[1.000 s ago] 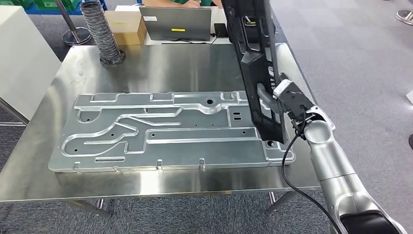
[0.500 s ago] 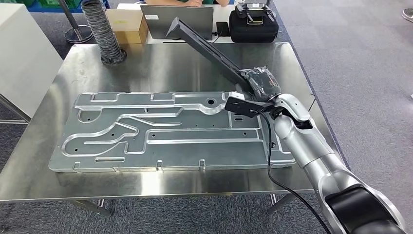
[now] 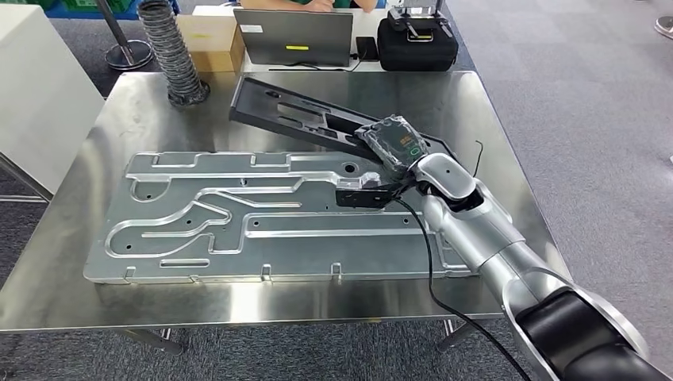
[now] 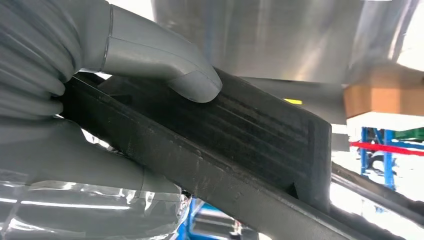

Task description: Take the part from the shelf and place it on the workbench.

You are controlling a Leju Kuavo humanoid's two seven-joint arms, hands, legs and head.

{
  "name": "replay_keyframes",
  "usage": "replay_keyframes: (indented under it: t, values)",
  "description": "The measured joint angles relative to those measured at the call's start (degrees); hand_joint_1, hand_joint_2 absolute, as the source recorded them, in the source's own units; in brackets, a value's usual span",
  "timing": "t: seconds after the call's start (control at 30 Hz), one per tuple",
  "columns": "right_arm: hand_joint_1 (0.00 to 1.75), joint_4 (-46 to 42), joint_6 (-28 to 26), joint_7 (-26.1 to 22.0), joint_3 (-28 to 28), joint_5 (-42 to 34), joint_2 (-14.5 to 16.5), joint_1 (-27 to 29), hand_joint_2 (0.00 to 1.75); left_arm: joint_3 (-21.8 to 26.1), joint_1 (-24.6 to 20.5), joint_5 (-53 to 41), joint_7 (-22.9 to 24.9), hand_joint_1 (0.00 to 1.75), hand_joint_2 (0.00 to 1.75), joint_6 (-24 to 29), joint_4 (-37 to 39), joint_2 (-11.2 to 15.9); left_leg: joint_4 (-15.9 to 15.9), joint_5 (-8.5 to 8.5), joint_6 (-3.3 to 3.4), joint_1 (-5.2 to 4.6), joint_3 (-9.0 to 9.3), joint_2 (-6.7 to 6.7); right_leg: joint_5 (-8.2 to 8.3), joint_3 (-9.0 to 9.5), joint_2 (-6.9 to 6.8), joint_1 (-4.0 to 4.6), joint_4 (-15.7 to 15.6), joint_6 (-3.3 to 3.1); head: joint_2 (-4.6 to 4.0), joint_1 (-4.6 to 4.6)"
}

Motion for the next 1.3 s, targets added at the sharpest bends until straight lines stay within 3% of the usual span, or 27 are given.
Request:
replay_keyframes:
  t: [0.03, 0.1, 0.17, 0.2, 0.23, 0.27, 0.3, 0.37, 0.4, 0.47, 0.53, 0.6, 0.67, 0.7, 0.73, 0.77, 0.83, 0.9, 1.03, 1.1, 1.17, 1.2, 1.23, 1.27, 1.3]
  values:
    - [1.73, 0.08, -0.22, 0.11, 0.47, 0.80, 0.02, -0.14, 1.75, 0.00, -0.04, -0.10, -0.02, 0.00, 1.75, -0.02, 0.00, -0.01, -0.09, 0.04, 0.35, 0.06, 0.07, 0.00, -0.68, -0.35, -0.01, -0.10, 0.92, 0.25, 0.00, -0.01]
    - [0.86, 0.17, -0.55, 0.17, 1.58, 2.06, 0.05, -0.38, 0.87, 0.00, -0.19, -0.36, -0.07, 0.00, 1.75, -0.05, 0.00, -0.03, -0.21, 0.06, 0.86, 0.16, 0.20, 0.02, -3.61, -2.71, 0.00, -0.27, 6.19, 0.70, 0.00, 0.00]
    - [0.00, 0.29, -0.68, 0.15, 2.72, 2.84, 0.07, -0.37, 0.00, 0.00, -0.29, -0.54, -0.10, 0.00, 1.75, -0.10, 0.00, -0.02, -0.20, 0.00, 1.09, 0.07, 0.21, 0.02, -6.67, -6.53, 0.01, -0.30, 13.81, 0.91, 0.00, 0.00]
    - [0.00, 0.36, -0.69, 0.14, 3.25, 3.08, 0.10, -0.31, 0.00, 0.00, -0.31, -0.60, -0.10, 0.00, 1.75, -0.11, 0.00, -0.02, -0.20, -0.03, 1.13, 0.02, 0.25, 0.01, -7.03, -7.80, 0.01, -0.30, 16.03, 0.88, 0.00, 0.01]
    - [0.00, 0.41, -0.69, 0.13, 3.69, 3.23, 0.16, -0.28, 0.00, 0.00, -0.33, -0.67, -0.07, 0.00, 1.75, -0.14, 0.00, -0.01, -0.20, -0.07, 1.16, -0.06, 0.33, -0.01, -6.29, -8.05, 0.01, -0.29, 16.13, 0.74, 0.00, 0.00]
    - [0.00, 0.44, -0.68, 0.11, 4.07, 3.31, 0.26, -0.31, 0.00, 0.00, -0.38, -0.80, -0.03, 0.00, 1.75, -0.17, 0.00, -0.01, -0.20, -0.10, 1.16, -0.14, 0.45, -0.04, -4.55, -7.14, 0.01, -0.25, 13.89, 0.46, 0.00, 0.00]
    - [0.00, 0.42, -0.67, 0.09, 4.39, 3.35, 0.38, -0.41, 0.00, -0.01, -0.45, -0.94, 0.02, 0.00, 1.75, -0.21, 0.00, -0.02, -0.20, -0.15, 1.15, -0.23, 0.60, -0.07, -2.30, -5.33, 0.02, -0.13, 9.96, 0.05, 0.00, 0.00]
    - [0.00, 0.37, -0.64, 0.07, 4.90, 3.33, 0.64, -0.72, 0.00, -0.02, -0.62, -1.06, 0.15, 0.00, 1.75, -0.29, 0.00, -0.10, -0.19, -0.25, 0.94, -0.45, 0.75, -0.11, 0.52, -1.83, -0.04, 0.29, 2.59, -0.78, 0.00, -0.01]
    - [0.00, 0.35, -0.62, 0.06, 5.13, 3.28, 0.75, -0.86, 0.00, -0.02, -0.69, -0.92, 0.26, 0.00, 1.75, -0.33, 0.00, -0.12, -0.19, -0.28, 0.72, -0.47, 0.74, -0.10, 0.94, -0.97, -0.07, 0.53, 0.70, -1.04, 0.00, -0.01]
    - [0.00, 0.30, -0.60, 0.05, 5.50, 3.10, 0.95, -0.98, 0.00, -0.01, -0.76, -0.45, 0.44, 0.00, 1.75, -0.59, 0.00, -0.08, -0.37, -0.25, 0.12, -0.41, 0.78, -0.05, 0.94, -0.69, -0.08, 0.76, -0.19, -1.26, 0.00, -0.01]
    - [0.00, 0.16, -0.58, 0.06, 5.71, 2.93, 1.10, -0.98, 0.00, 0.00, -0.75, -0.16, 0.42, 0.00, 0.87, -1.02, 0.00, 0.05, 0.06, -0.73, -0.51, -0.38, 0.73, 0.05, 1.33, -0.24, -0.15, 0.43, -0.96, -1.63, 0.00, -0.01]
    - [0.00, 0.05, -0.55, 0.08, 5.87, 2.71, 1.28, -0.98, 0.00, 0.00, -0.69, -0.13, 0.45, 0.00, 0.00, -1.43, 0.00, 0.25, 4.11, -3.32, -1.10, -0.34, -0.89, 0.10, 1.70, 0.19, -0.29, 0.06, -1.66, -2.04, 0.00, -0.02]
    - [0.00, 0.06, -0.45, 0.08, 6.14, 2.47, 1.42, -0.82, 0.00, 0.00, -0.59, -0.15, 0.68, 0.00, 0.00, -1.71, 0.00, 0.45, 11.57, -6.96, -1.63, -0.27, -4.19, 0.11, 1.70, 0.21, -0.33, 0.09, -1.72, -2.27, 0.00, -0.02]
    - [0.00, 0.07, -0.38, 0.05, 6.31, 2.37, 1.48, -0.66, 0.00, 0.00, -0.51, -0.14, 0.83, 0.00, 0.00, -1.76, 0.00, 0.52, 14.35, -7.84, -1.85, -0.22, -5.48, 0.12, 1.67, 0.20, -0.31, 0.09, -1.68, -2.28, 0.00, -0.02]
    - [0.00, 0.08, -0.33, 0.02, 6.45, 2.26, 1.53, -0.52, 0.00, 0.01, -0.42, -0.08, 0.93, 0.00, 0.00, -1.78, 0.00, 0.59, 15.22, -7.65, -2.02, -0.16, -5.88, 0.12, 1.62, 0.21, -0.27, 0.07, -1.61, -2.24, 0.00, -0.02]
    - [0.00, 0.09, -0.31, -0.02, 6.55, 2.14, 1.58, -0.44, 0.00, 0.02, -0.34, 0.02, 0.97, 0.00, 0.00, -1.80, 0.00, 0.64, 13.70, -6.36, -2.15, -0.05, -5.14, 0.15, 1.55, 0.22, -0.23, 0.03, -1.50, -2.14, 0.00, -0.02]
    - [0.00, 0.10, -0.28, -0.11, 6.63, 1.84, 1.67, -0.50, 0.00, 0.07, -0.30, 0.36, 0.72, 0.00, 0.00, -1.99, 0.00, 0.70, 6.11, -2.73, -2.29, 0.23, -1.34, 0.25, 1.23, 0.20, -0.11, -0.04, -0.99, -1.68, 0.00, -0.02]
    - [0.00, 0.13, -0.22, -0.27, 6.65, 1.46, 1.72, -0.69, 0.00, 0.15, -0.32, 0.60, 0.28, 0.00, 0.00, -2.22, 0.00, 0.55, 0.69, -0.95, -1.72, 0.31, 1.28, 0.19, 0.98, -0.07, 0.00, 0.11, -0.32, -1.09, 0.00, -0.01]
    - [0.00, 0.19, -0.17, -0.54, 6.71, 0.81, 1.72, -0.85, 0.00, 0.49, -0.21, 0.68, -0.14, 0.00, 0.00, -2.29, 0.02, 0.17, -0.19, -0.45, -0.08, 0.18, 1.30, 0.12, 0.68, -0.57, 0.09, 0.15, 0.21, -0.02, 0.00, -0.01]
    - [0.00, 0.27, -0.16, -0.59, 6.70, 0.58, 1.71, -0.99, 0.00, 0.62, -0.22, 0.69, -0.24, 0.00, 0.00, -2.32, 0.02, 0.09, -0.49, 0.01, 0.67, 0.33, 1.03, 0.25, -2.28, -2.13, 0.09, 0.00, 3.95, 0.55, 0.00, -0.01]
    - [0.00, 0.42, -0.16, -0.61, 6.72, 0.35, 1.71, -0.98, 0.00, 0.76, -0.29, 0.69, -0.32, 0.00, 0.00, -2.48, 0.02, 0.05, -0.51, 0.35, 1.09, 0.25, 0.54, 0.30, -6.58, -5.12, 0.08, -0.12, 11.50, 0.94, 0.00, -0.01]
    - [0.00, 0.54, -0.16, -0.61, 6.72, 0.27, 1.71, -0.89, 0.00, 0.82, -0.29, 0.69, -0.35, 0.00, 0.00, -2.62, 0.02, 0.03, -0.50, 0.53, 1.19, 0.21, 0.29, 0.31, -7.88, -6.34, 0.08, -0.16, 14.79, 1.02, 0.00, -0.01]
    - [0.00, 0.67, -0.17, -0.61, 6.73, 0.20, 1.71, -0.81, 0.00, 0.88, -0.27, 0.69, -0.37, 0.00, 0.00, -2.79, 0.02, 0.02, -0.50, 0.72, 1.22, 0.16, 0.04, 0.31, -8.10, -6.71, 0.08, -0.19, 16.30, 1.01, 0.00, -0.01]
    - [0.00, 0.79, -0.19, -0.61, 6.73, 0.12, 1.71, -0.77, 0.00, 0.92, -0.24, 0.68, -0.39, 0.00, 0.00, -2.97, 0.02, 0.02, -0.50, 0.93, 1.18, 0.12, -0.19, 0.30, -7.26, -5.97, 0.08, -0.20, 15.54, 0.89, 0.00, -0.01]
    - [0.00, 0.87, -0.21, -0.61, 6.73, 0.05, 1.71, -0.78, 0.00, 0.93, -0.20, 0.68, -0.40, 0.00, 0.00, -3.15, 0.02, 0.01, -0.49, 1.13, 1.10, 0.08, -0.38, 0.29, -5.68, -4.08, 0.08, -0.17, 12.58, 0.65, 0.00, -0.01]
